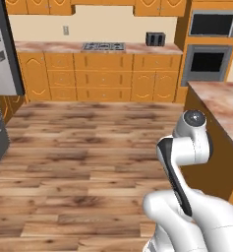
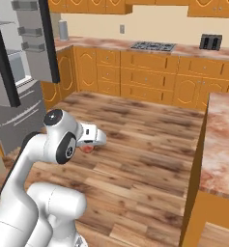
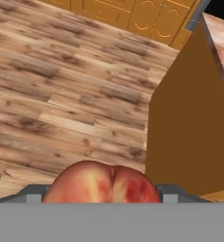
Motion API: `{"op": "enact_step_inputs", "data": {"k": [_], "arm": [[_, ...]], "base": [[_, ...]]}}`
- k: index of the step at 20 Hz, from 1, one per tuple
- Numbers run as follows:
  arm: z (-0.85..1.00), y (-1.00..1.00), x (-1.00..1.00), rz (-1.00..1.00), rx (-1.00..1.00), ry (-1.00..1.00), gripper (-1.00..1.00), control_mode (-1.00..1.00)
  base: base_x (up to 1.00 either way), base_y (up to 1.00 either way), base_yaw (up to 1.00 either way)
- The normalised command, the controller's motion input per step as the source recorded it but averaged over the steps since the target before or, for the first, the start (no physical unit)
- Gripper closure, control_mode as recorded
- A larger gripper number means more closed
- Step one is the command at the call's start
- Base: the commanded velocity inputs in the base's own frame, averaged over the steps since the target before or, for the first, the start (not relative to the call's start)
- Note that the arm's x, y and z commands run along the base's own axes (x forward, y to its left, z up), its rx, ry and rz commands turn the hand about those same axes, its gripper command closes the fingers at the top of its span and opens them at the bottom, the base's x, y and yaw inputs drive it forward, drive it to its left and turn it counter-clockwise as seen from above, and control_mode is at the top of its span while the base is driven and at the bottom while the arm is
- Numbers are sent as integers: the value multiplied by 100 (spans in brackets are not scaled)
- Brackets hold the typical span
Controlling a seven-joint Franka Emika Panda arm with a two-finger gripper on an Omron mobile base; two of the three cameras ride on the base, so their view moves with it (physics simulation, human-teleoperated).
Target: Pick up the peach and kiwi from the fridge and place one fruit on each plate on the dining counter.
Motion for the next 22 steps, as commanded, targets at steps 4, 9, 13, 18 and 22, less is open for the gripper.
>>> {"op": "enact_step_inputs", "data": {"k": [4, 9, 13, 18, 22], "arm": [[0, 0, 0, 0, 0, 0, 100, 100], [0, 0, 0, 0, 0, 0, 100, 100], [0, 0, 0, 0, 0, 0, 100, 100], [0, 0, 0, 0, 0, 0, 100, 100], [0, 0, 0, 0, 0, 0, 100, 100]], "base": [[-29, -47, -1], [-3, -46, -5], [0, -39, -12], [0, -32, -16], [7, -42, -13]]}}
